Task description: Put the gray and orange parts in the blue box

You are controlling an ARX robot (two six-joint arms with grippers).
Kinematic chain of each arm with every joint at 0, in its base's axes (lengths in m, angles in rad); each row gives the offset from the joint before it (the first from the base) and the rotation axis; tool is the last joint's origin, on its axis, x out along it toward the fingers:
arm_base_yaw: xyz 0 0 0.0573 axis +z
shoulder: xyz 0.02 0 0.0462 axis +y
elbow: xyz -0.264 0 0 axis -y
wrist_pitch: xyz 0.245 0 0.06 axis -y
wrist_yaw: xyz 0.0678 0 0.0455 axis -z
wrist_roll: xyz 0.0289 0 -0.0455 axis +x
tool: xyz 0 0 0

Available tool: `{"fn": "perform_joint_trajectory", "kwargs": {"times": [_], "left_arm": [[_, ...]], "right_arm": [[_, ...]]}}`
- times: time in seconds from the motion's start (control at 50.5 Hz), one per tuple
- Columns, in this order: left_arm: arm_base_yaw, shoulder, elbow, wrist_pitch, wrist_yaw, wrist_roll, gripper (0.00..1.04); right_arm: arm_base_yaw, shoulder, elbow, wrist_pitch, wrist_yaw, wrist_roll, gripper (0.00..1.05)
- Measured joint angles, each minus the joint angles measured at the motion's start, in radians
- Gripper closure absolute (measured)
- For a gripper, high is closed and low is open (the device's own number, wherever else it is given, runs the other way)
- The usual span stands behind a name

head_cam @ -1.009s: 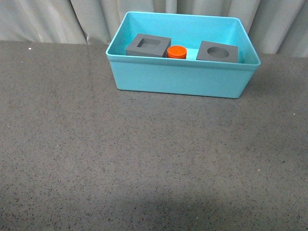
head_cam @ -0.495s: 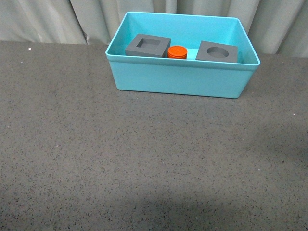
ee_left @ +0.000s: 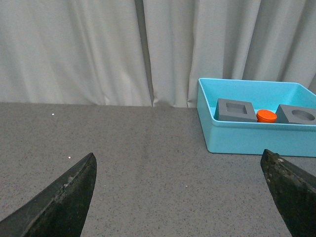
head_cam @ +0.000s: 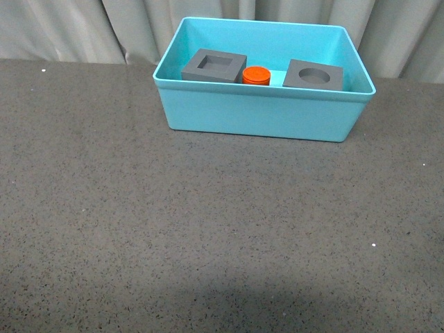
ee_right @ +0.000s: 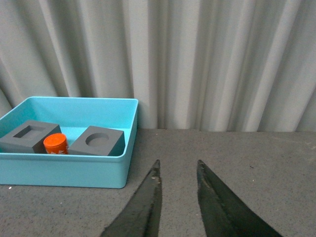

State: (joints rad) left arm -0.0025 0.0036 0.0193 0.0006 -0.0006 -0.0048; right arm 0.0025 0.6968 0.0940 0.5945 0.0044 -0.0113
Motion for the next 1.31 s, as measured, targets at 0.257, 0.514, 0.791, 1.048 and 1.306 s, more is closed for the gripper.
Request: {"fn": "perform_joint_trajectory", "kwargs": {"times": [0.257, 0.514, 0.791, 1.048, 1.306], "left_arm": [[0.0, 0.0, 0.0, 0.0, 0.0, 0.0, 0.07], [0.0, 0.0, 0.0, 0.0, 0.0, 0.0, 0.07], [0.0, 0.0, 0.0, 0.0, 0.0, 0.0, 0.07], [0.0, 0.0, 0.0, 0.0, 0.0, 0.0, 0.07], [0.0, 0.0, 0.0, 0.0, 0.0, 0.0, 0.07]], "right_arm": [[0.0, -0.156, -0.049, -0.106, -0.003, 0.002, 1.04], [0.0, -0.24, -0.09, -0.143, -0.003, 0.002, 1.04], [0.0, -0.396, -0.09, -0.291, -0.003, 0.002, 1.04], [0.0, -0.494, -0.09, -0.388, -0.003, 0.002, 1.04], [0.0, -0.691, -0.089, -0.589, -0.006, 0.002, 1.04]]}}
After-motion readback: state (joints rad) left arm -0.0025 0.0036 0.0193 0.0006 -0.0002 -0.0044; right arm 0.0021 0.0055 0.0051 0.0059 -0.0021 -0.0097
